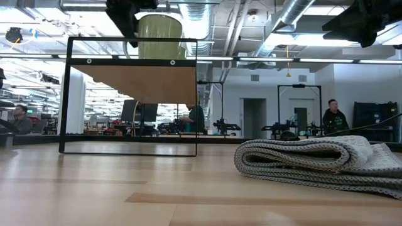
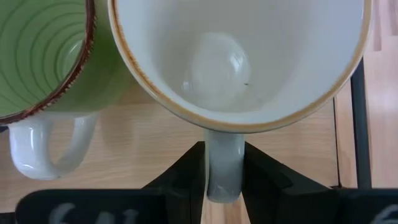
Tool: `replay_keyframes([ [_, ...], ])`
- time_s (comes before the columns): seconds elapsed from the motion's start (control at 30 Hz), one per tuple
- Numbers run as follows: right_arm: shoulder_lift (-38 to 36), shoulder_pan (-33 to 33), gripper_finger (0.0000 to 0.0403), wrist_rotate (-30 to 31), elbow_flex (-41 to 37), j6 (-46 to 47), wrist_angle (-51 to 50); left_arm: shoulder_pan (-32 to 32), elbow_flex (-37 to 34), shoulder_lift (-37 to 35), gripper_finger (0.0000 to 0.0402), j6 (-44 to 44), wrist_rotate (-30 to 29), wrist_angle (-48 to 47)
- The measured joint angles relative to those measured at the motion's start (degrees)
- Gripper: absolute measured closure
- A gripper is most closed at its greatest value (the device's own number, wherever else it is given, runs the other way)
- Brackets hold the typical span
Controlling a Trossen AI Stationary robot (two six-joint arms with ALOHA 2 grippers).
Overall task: Stack small to large cups/mugs on shelf
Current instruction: Put the white yellow mug on the shelf, then return to Home Position
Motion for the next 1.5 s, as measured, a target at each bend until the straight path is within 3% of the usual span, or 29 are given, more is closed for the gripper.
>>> replay_keyframes([
  [0.43,0.0,0.0,0.0163,0.0,0.0,0.0,-0.1,0.0,0.0,0.0,0.0316,0.1,0.0,0.3],
  [1.07,0.0,0.0,0.0163,0.0,0.0,0.0,-0.4,0.0,0.0,0.0,0.0181,-1.2,0.4,0.2],
  [1.5,0.0,0.0,0.0163,0.0,0.0,0.0,-0.4,0.0,0.0,0.0,0.0175,-1.8,0.2,0.2],
])
